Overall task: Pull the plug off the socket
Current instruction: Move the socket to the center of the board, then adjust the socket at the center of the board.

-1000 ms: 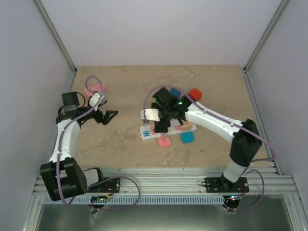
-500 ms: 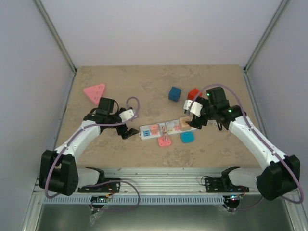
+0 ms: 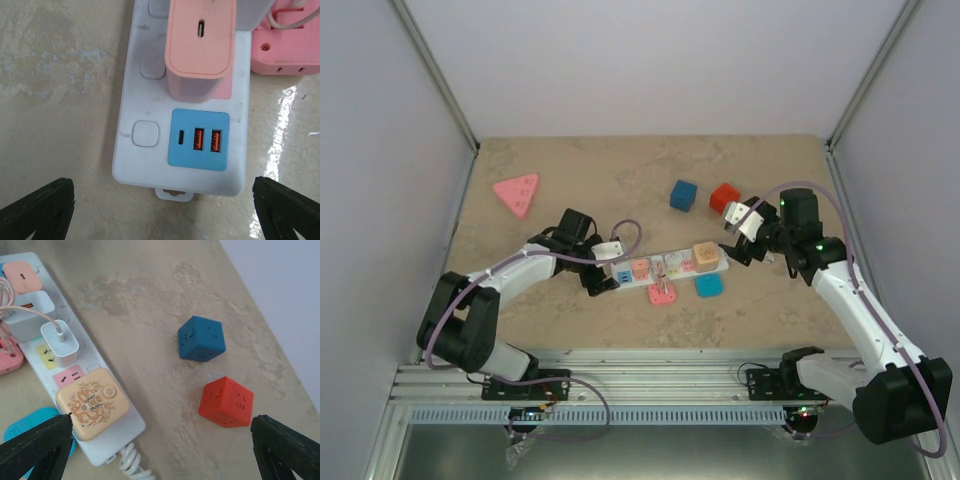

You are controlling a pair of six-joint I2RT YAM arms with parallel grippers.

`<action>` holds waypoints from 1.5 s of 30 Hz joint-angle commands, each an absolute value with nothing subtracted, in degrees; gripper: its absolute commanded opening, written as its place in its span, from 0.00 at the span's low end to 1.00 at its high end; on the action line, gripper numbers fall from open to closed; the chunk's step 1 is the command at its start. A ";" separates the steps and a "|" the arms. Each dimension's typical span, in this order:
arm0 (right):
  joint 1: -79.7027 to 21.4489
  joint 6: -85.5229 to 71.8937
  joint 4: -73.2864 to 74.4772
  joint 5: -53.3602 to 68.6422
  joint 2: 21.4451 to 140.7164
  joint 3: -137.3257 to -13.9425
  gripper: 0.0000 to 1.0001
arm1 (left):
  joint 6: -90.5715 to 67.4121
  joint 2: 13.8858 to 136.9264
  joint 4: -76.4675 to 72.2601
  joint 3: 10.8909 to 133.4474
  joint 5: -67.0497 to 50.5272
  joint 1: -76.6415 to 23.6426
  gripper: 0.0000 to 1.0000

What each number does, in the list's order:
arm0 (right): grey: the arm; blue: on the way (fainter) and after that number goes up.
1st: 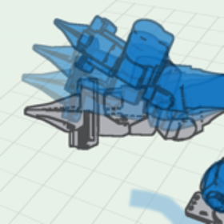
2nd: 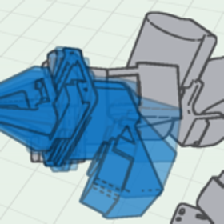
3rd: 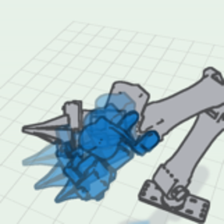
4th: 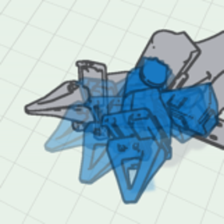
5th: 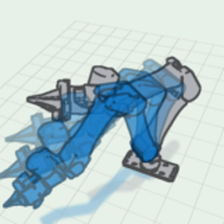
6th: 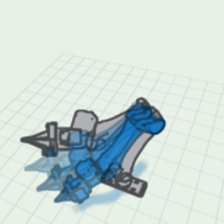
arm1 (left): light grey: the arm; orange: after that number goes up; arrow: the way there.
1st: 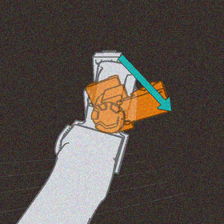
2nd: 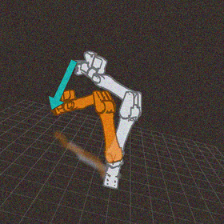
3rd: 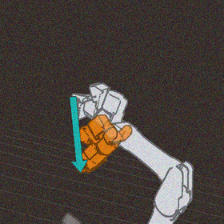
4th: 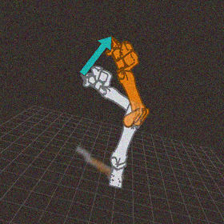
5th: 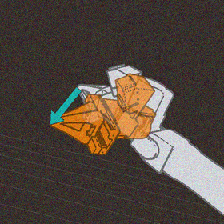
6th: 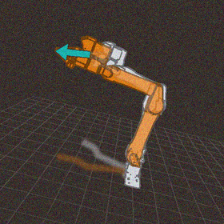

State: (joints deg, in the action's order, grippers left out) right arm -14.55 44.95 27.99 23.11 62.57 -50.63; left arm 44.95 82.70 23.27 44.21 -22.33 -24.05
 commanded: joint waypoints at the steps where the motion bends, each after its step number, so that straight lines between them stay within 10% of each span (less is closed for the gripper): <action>1: -12.45 44.02 26.10 26.12 60.66 -49.57 0.98 | 45.59 85.41 21.85 46.66 -21.99 -24.66 1.00; 35: -10.63 46.27 26.30 30.08 59.02 -48.51 0.98 | 45.22 94.65 25.59 51.58 -20.44 -28.43 0.99; 45: -10.70 53.53 26.67 31.71 56.55 -45.79 0.98 | 45.35 97.94 28.80 54.72 -20.63 -28.56 0.68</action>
State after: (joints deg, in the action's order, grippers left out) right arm -10.96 48.49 26.72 29.32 58.30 -47.51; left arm 45.80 96.77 27.44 53.10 -20.71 -28.34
